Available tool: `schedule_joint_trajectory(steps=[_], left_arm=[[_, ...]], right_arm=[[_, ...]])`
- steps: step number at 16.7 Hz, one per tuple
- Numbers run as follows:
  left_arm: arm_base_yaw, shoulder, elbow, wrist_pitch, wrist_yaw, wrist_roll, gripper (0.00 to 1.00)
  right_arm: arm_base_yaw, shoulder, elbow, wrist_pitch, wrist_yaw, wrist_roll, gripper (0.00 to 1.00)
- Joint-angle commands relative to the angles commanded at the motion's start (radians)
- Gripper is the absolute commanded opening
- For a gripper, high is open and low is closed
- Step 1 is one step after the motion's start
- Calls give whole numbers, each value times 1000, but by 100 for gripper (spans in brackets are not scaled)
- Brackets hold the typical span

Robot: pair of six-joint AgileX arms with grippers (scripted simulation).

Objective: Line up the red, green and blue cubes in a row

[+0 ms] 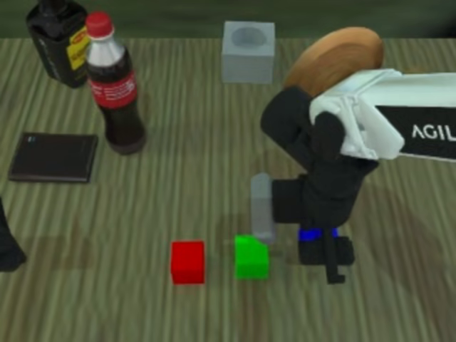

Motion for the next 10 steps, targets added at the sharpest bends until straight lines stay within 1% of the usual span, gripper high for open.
schedule_joint_trajectory(steps=[3,8,10], left_arm=[[0,0,0,0,0,0,100],[0,0,0,0,0,0,100],[0,0,0,0,0,0,100]], right_arm=[[3,37,-56,97,1,-2,0],[4,45,-67,115,1,-2,0],[4,45,-67,115,1,-2,15]])
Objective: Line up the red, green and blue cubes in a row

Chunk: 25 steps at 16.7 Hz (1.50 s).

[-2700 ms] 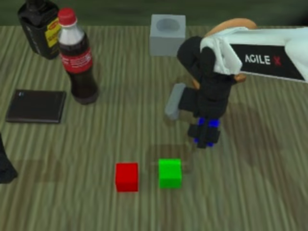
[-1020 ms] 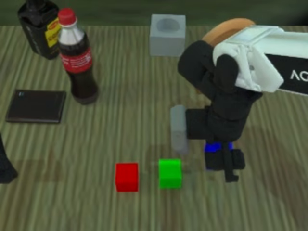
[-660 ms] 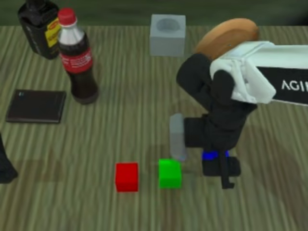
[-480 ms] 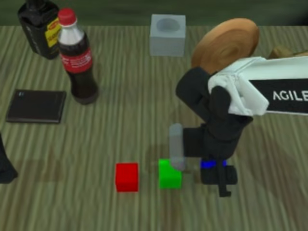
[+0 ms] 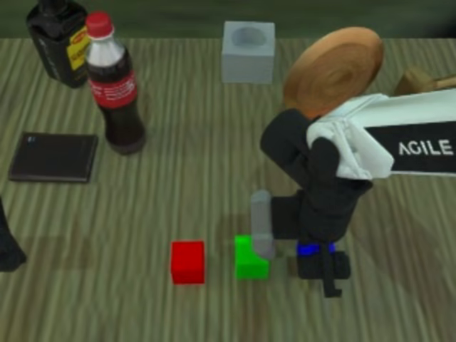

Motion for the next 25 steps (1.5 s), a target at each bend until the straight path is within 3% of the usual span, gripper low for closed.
schedule_joint_trajectory(steps=[11,21,25], left_arm=[[0,0,0,0,0,0,100],[0,0,0,0,0,0,100],[0,0,0,0,0,0,100]], right_arm=[[0,0,0,0,0,0,98],[-1,-2,3,-4,0,-1,100],[3,-45,70,-119,-1,-3,100]])
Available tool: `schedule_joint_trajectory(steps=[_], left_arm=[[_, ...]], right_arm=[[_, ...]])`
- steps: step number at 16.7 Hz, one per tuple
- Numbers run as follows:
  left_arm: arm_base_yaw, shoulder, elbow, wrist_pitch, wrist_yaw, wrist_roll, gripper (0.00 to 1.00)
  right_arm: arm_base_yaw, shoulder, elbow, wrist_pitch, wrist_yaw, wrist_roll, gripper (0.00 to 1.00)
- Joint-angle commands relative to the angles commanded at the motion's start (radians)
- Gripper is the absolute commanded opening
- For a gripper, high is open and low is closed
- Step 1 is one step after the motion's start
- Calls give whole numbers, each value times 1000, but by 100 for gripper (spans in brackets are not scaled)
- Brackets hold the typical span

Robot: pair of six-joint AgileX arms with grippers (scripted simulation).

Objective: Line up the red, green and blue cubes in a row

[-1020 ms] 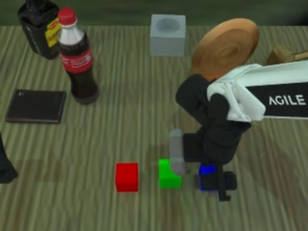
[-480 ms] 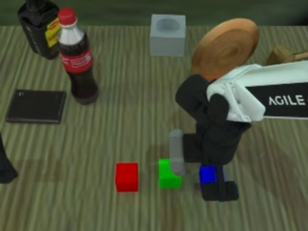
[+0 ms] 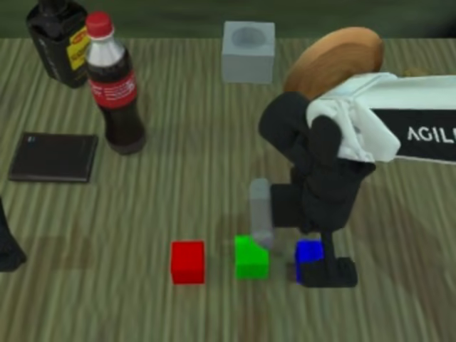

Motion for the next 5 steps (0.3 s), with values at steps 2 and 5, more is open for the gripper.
schedule_joint_trajectory(steps=[2,5], left_arm=[[0,0,0,0,0,0,100],[0,0,0,0,0,0,100]], right_arm=[[2,-31,42,-82,0,-1,100],[3,-64,76,-135,0,-1,100]])
